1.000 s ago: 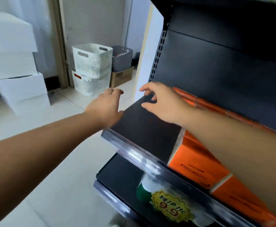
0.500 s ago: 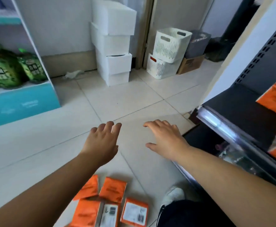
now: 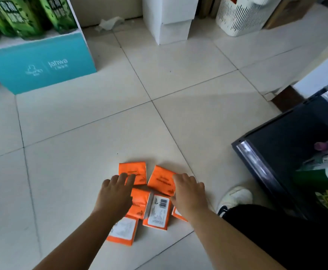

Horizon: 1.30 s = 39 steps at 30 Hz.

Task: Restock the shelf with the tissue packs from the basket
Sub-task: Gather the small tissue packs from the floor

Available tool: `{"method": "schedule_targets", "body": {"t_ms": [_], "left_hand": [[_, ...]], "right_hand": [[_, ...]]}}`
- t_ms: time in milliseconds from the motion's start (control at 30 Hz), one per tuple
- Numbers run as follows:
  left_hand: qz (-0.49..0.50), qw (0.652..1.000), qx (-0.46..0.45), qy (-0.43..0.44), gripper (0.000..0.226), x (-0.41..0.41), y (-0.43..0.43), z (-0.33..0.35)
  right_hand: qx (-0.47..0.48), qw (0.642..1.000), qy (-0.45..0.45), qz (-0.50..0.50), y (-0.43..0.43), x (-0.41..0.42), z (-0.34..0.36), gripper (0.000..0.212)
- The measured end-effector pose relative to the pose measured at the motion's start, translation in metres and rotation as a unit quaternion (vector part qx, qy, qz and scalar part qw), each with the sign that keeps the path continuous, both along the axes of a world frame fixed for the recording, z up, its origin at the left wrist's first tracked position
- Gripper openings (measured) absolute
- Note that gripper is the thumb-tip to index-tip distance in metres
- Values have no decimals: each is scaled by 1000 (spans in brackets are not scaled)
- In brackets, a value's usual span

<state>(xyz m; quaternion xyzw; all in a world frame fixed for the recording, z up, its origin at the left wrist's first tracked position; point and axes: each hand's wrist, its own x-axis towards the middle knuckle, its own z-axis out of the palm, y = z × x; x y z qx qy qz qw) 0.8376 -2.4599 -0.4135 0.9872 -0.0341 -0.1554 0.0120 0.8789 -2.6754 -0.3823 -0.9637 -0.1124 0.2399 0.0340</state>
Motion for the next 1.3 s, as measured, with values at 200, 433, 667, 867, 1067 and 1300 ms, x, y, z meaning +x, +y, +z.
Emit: {"method": "schedule_targets", "body": {"t_ms": [200, 433, 667, 867, 1067, 1300], "left_hand": [[37, 993, 1, 111, 94, -47, 22, -53], [-2, 992, 0, 127, 112, -31, 12, -78], [44, 982, -66, 171, 120, -27, -8, -92], [58, 981, -79, 165, 118, -38, -20, -96], [73, 977, -94, 175, 117, -40, -21, -97], [78, 974, -111, 181, 112, -40, -18, -96]], "right_hand": [[-24, 994, 97, 35, -7, -31, -50, 53], [30, 976, 209, -55, 1, -52, -97, 62], [99, 908, 275, -300, 3, -46, -123, 35], [117, 844, 322, -412, 27, -37, -129, 43], [202, 802, 323, -461, 20, -33, -114, 38], [229, 792, 356, -439, 15, -31, -110, 52]]}}
